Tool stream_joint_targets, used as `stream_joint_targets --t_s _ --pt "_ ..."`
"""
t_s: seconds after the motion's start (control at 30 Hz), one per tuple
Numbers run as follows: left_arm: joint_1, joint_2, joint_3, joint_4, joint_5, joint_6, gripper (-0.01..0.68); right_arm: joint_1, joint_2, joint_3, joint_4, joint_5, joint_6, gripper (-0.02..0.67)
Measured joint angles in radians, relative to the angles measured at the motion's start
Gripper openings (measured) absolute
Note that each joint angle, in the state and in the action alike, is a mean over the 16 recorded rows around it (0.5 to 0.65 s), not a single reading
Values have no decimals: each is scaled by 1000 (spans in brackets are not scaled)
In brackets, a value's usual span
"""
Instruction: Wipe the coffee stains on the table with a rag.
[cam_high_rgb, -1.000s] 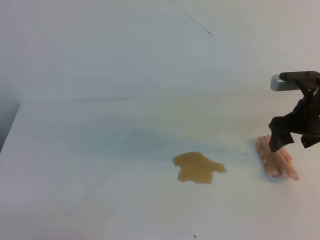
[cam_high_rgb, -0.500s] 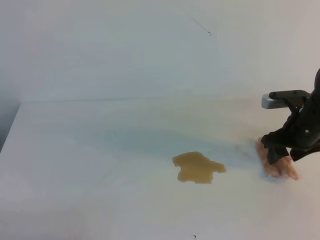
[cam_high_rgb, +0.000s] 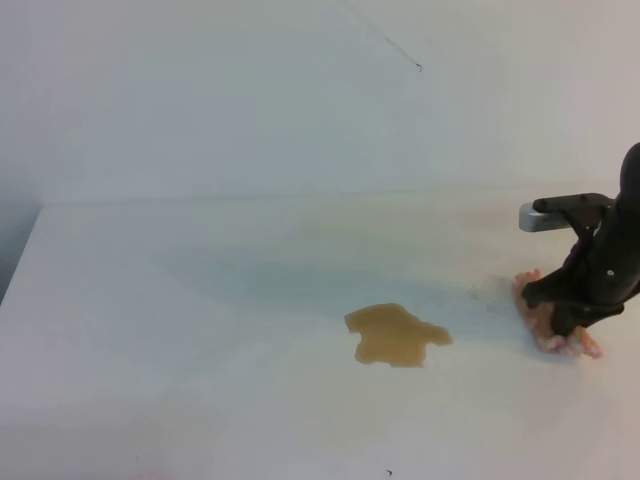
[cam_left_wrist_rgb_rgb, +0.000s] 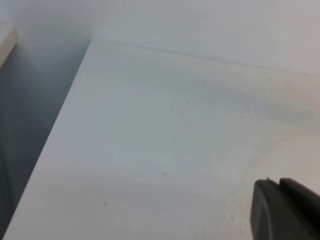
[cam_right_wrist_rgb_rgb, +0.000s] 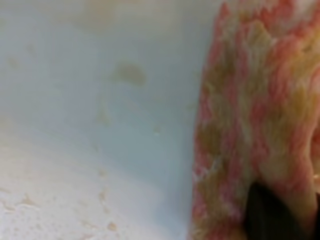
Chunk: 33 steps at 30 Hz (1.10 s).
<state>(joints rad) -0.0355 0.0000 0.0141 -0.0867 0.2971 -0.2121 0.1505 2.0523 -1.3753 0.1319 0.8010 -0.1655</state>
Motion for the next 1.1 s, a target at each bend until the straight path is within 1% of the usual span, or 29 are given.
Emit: stream_joint_targets --t_s 0.1,0.2,0.33,0.47,0.6,0.77,0.93,1.1 --pt "0 0 3 0 0 0 1 0 -6 -13 3 12 -9 106" --pt "0 0 3 0 0 0 1 1 -18 -36 20 30 -26 60" --pt "0 0 3 0 0 0 1 13 -39 -81 58 67 -52 46" --pt "0 0 6 0 0 0 1 52 -59 -137 99 111 -78 45" --pt "0 0 8 0 0 0 1 121 -74 -186 140 139 -103 44" --pt "0 0 11 0 0 0 1 242 -65 -232 163 142 -115 44" --pt "0 -2 11 0 0 0 1 360 -14 -282 143 132 -90 44" --pt "0 -3 8 0 0 0 1 436 64 -339 96 130 -37 44"
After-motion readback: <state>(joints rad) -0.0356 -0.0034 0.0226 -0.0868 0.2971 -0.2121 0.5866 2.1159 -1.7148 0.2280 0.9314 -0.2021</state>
